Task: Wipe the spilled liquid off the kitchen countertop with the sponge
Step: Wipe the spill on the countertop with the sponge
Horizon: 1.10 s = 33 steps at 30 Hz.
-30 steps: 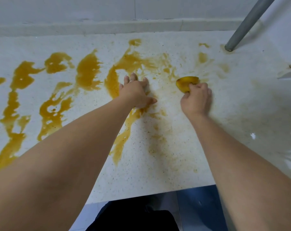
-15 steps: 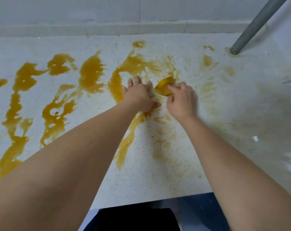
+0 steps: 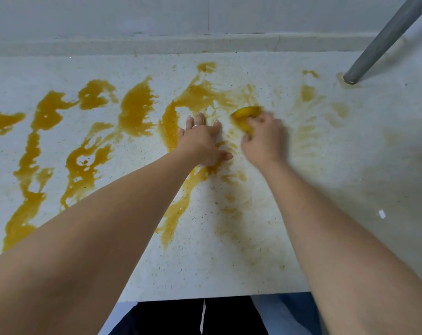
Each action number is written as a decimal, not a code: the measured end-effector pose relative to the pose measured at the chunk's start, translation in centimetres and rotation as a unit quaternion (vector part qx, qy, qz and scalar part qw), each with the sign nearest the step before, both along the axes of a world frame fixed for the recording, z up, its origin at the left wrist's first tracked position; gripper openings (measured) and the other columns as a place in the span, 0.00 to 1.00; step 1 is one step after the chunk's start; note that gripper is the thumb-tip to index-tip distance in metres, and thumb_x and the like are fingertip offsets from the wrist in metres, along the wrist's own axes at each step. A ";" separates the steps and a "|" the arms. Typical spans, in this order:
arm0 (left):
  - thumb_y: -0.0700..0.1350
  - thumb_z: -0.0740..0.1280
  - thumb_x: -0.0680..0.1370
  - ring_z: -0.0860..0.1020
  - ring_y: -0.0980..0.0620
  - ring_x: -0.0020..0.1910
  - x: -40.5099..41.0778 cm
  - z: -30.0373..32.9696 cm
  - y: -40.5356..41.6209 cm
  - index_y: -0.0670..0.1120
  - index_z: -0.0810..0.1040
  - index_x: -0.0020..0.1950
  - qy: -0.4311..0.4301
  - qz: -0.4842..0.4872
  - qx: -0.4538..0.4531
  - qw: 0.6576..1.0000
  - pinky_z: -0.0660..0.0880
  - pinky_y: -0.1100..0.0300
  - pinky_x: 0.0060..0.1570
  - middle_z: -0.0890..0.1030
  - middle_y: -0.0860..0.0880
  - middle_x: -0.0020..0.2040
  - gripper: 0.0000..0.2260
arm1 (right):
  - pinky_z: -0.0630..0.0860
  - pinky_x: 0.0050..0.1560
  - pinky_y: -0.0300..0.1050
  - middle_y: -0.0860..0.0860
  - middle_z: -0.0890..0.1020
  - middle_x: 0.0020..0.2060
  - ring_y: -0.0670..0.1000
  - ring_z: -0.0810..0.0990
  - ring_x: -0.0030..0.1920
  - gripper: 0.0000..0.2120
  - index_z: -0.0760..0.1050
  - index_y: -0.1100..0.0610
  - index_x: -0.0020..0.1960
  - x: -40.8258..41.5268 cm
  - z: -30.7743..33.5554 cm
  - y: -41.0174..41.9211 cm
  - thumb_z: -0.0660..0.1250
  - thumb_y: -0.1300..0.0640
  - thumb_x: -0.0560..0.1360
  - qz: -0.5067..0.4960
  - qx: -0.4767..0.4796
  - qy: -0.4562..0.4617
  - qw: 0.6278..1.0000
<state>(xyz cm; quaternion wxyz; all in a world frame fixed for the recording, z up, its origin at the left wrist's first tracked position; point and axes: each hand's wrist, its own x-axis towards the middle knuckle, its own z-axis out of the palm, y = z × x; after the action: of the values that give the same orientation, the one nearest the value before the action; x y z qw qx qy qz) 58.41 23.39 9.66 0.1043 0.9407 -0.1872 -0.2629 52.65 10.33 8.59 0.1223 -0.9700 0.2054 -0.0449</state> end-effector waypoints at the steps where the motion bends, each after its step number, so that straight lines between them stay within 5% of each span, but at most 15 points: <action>1: 0.61 0.68 0.72 0.38 0.44 0.76 -0.1 0.1 -0.2 0.55 0.49 0.78 -0.002 0.000 0.006 1.000 0.42 0.47 0.74 0.40 0.46 0.78 0.41 | 0.66 0.59 0.49 0.55 0.72 0.60 0.58 0.70 0.58 0.15 0.74 0.54 0.60 -0.1 -0.2 0.5 0.60 0.56 0.74 0.051 0.001 0.005 0.999; 3: 0.61 0.68 0.72 0.38 0.44 0.76 -0.1 0.2 -0.3 0.55 0.49 0.78 0.003 0.001 0.012 1.000 0.42 0.47 0.74 0.40 0.46 0.78 0.41 | 0.66 0.59 0.50 0.55 0.72 0.61 0.58 0.70 0.59 0.15 0.73 0.54 0.61 0.3 -0.2 -0.5 0.59 0.57 0.75 0.048 -0.011 0.016 0.999; 6: 0.61 0.69 0.72 0.38 0.43 0.76 0.0 0.3 -0.4 0.55 0.49 0.78 0.009 0.000 0.011 1.000 0.42 0.46 0.73 0.40 0.46 0.78 0.41 | 0.66 0.61 0.53 0.58 0.72 0.61 0.60 0.70 0.60 0.11 0.74 0.58 0.55 1.2 0.4 -2.9 0.58 0.58 0.75 -0.093 0.006 0.012 0.996; 11: 0.62 0.69 0.71 0.42 0.42 0.77 0.3 0.2 -0.7 0.54 0.51 0.78 -0.004 -0.008 0.028 1.000 0.47 0.45 0.74 0.43 0.46 0.78 0.42 | 0.64 0.60 0.49 0.54 0.70 0.63 0.57 0.68 0.61 0.18 0.70 0.55 0.65 0.2 0.2 -0.6 0.58 0.57 0.76 0.087 -0.011 0.014 0.996; 16: 0.61 0.71 0.69 0.47 0.39 0.76 2.6 0.1 -1.3 0.52 0.49 0.78 -0.016 -0.006 0.043 0.999 0.56 0.43 0.73 0.46 0.43 0.78 0.45 | 0.65 0.62 0.53 0.58 0.71 0.62 0.60 0.68 0.61 0.12 0.73 0.59 0.56 1.5 0.4 -4.3 0.59 0.60 0.74 -0.111 0.002 0.016 0.994; 20: 0.61 0.73 0.67 0.41 0.40 0.76 4.8 1.0 -2.8 0.52 0.45 0.78 -0.010 0.020 0.055 0.998 0.50 0.43 0.73 0.40 0.44 0.78 0.50 | 0.62 0.63 0.50 0.54 0.69 0.65 0.57 0.67 0.62 0.19 0.68 0.54 0.67 1.0 -0.3 -2.7 0.58 0.57 0.76 0.067 -0.011 0.017 0.998; 26: 0.61 0.75 0.64 0.39 0.41 0.76 7.5 1.3 -3.2 0.52 0.43 0.78 0.007 0.049 0.044 0.998 0.47 0.41 0.73 0.37 0.45 0.77 0.54 | 0.64 0.62 0.50 0.57 0.71 0.62 0.58 0.66 0.62 0.11 0.73 0.58 0.56 2.9 0.3 -5.8 0.59 0.62 0.75 -0.098 -0.002 0.016 0.995; 31: 0.64 0.74 0.61 0.39 0.42 0.76 8.4 0.8 -3.0 0.53 0.43 0.78 0.013 0.034 0.053 0.998 0.48 0.42 0.72 0.38 0.46 0.78 0.56 | 0.63 0.61 0.49 0.53 0.70 0.64 0.56 0.68 0.61 0.15 0.72 0.56 0.61 4.2 -0.4 -4.9 0.58 0.61 0.75 0.093 -0.021 -0.003 0.995; 33: 0.64 0.74 0.62 0.40 0.42 0.76 8.3 0.8 -2.9 0.53 0.43 0.78 0.009 0.030 0.053 0.998 0.48 0.42 0.73 0.39 0.46 0.78 0.55 | 0.65 0.60 0.51 0.56 0.72 0.61 0.58 0.69 0.60 0.14 0.72 0.57 0.60 5.4 -0.2 -7.3 0.57 0.61 0.76 -0.004 -0.018 -0.009 1.000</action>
<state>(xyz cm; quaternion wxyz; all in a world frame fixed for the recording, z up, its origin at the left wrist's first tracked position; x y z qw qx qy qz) 66.69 20.49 10.42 0.0641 0.9476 -0.1441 -0.2777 58.05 3.05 8.39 0.1069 -0.9708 0.2071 -0.0575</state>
